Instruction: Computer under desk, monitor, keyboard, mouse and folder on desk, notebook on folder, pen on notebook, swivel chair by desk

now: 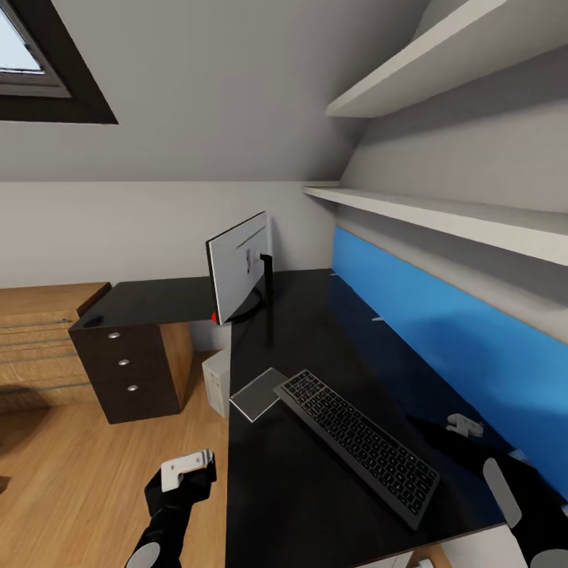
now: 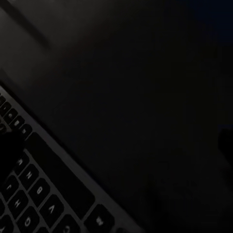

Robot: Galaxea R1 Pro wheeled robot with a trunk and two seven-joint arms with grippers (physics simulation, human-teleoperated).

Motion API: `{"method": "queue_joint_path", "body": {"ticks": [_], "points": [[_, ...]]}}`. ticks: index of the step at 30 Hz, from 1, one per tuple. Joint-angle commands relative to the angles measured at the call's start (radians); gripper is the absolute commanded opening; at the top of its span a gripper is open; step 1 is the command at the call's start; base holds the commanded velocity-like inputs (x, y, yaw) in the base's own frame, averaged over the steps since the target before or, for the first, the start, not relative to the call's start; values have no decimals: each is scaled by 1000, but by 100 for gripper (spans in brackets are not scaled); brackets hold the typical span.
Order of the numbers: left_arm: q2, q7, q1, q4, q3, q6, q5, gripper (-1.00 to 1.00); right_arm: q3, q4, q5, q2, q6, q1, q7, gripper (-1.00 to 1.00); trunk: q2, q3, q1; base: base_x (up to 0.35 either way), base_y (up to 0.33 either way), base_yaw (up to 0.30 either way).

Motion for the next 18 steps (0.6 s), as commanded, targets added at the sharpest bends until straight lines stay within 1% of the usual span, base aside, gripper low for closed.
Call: {"method": "queue_joint_path", "body": {"ticks": [1, 4, 5, 9, 17, 18], "points": [[0, 6, 0, -2, -2, 4, 5, 100, -2, 4, -8, 0, 9, -1, 2, 100, -1, -1, 0, 3, 0, 0], [-1, 6, 0, -2, -10, 4, 5, 100, -3, 10, -25, 0, 9, -1, 4, 100, -1, -1, 0, 1, 0, 0], [-2, 6, 0, -3, -17, 4, 5, 100, -3, 41, -43, 0, 10, -1, 27, 100, -1, -1, 0, 0, 0, 0], [-2, 6, 0, -3, -19, 4, 4, 100, -3, 75, -48, 0, 11, -2, 49, 100, -1, -1, 0, 0, 0, 0], [-2, 6, 0, -3, -20, 4, 4, 100, -3, 98, -51, 0, 15, -3, 59, 100, -1, -1, 0, 0, 0, 0], [-2, 6, 0, -2, -20, 4, 4, 100, -5, 101, -65, 0, 23, -4, 59, 100, -1, -1, 0, 0, 0, 0]]}}
